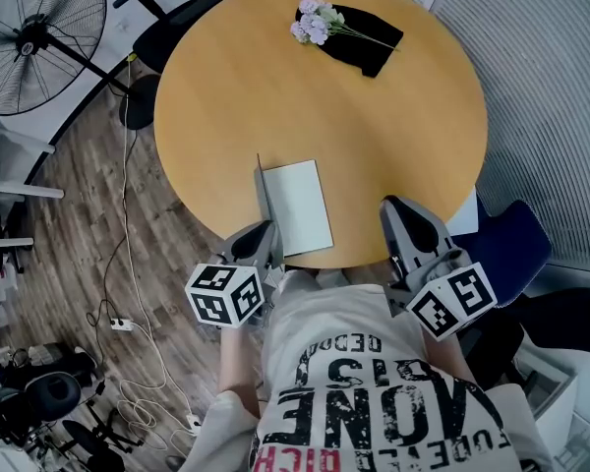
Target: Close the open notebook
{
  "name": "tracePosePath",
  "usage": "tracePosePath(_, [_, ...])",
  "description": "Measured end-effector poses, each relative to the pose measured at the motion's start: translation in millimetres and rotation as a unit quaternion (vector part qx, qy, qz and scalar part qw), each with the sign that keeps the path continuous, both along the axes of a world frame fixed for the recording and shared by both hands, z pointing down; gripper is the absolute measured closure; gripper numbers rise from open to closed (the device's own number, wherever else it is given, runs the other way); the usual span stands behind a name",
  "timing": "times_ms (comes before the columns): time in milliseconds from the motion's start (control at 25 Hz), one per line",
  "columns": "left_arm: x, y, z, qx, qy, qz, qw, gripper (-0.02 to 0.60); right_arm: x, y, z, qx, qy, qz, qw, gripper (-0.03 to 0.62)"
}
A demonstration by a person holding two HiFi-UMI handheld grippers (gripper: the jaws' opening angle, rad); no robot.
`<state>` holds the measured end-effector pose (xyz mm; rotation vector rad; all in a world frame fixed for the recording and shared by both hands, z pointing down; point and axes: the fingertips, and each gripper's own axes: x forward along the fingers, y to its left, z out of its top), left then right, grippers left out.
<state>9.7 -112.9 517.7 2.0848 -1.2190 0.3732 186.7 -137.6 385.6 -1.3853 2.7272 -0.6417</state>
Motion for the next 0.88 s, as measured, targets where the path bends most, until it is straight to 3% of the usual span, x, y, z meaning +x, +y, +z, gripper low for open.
tracePosePath(880, [14.6, -1.9, 5.9, 0.0, 0.008, 0.011, 0.9999, 0.566, 8.0, 7.5, -3.2, 0.003, 0.002, 0.014, 1.0, 0.582])
